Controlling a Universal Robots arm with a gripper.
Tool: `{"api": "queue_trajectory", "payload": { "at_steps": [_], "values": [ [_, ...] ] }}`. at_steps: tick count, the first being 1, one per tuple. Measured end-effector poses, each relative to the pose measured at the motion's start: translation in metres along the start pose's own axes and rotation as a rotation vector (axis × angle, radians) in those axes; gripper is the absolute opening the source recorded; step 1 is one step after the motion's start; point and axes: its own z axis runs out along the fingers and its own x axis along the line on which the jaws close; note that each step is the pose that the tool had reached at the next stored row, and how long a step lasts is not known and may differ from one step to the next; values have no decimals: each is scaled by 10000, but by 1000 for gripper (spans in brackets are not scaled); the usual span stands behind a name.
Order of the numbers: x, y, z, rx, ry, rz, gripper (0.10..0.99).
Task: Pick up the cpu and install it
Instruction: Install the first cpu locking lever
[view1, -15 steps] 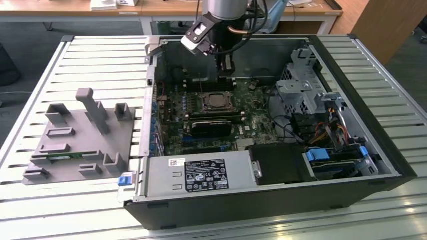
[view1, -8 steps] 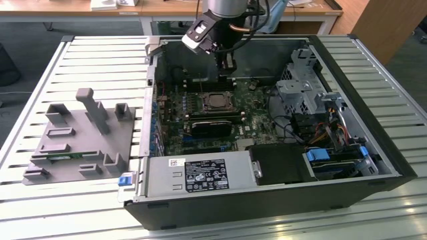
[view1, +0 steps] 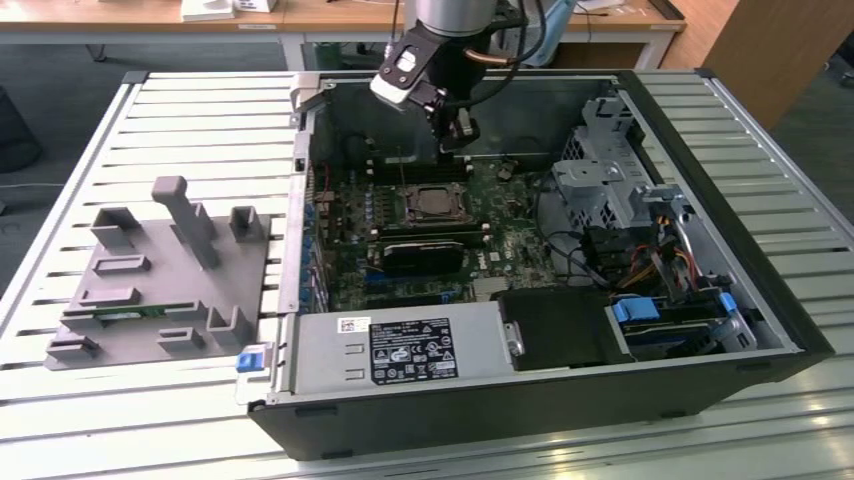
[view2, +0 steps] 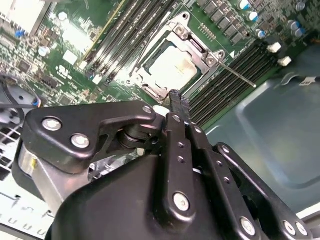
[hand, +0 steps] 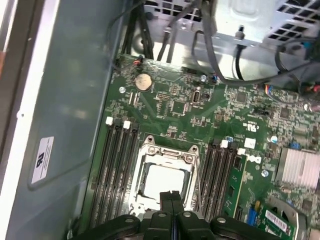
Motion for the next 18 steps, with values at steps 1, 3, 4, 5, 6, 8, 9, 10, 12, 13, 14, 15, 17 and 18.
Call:
{"api": "queue_trajectory", "payload": {
  "at_steps": [1,3,4,5,6,8,9,10,12,13,14,15,17,18],
  "values": [
    [0,0,0,0,2,-80,106],
    [0,0,0,-1,3,-184,106],
    [0,0,0,-1,4,-224,106],
    [0,0,0,-2,5,-262,106],
    [0,0,0,-2,7,-302,106],
    [0,0,0,-2,9,-425,106],
    [0,0,1,-1,12,-538,106],
    [0,0,1,-1,15,-662,106],
    [0,0,2,-2,21,-956,106],
    [0,0,3,-3,25,-1116,106],
    [0,0,3,-4,29,-1277,106],
    [0,0,4,-5,32,-1440,106],
    [0,0,5,-8,40,-1798,106],
    [0,0,5,-9,44,-1977,106]
  ]
}}
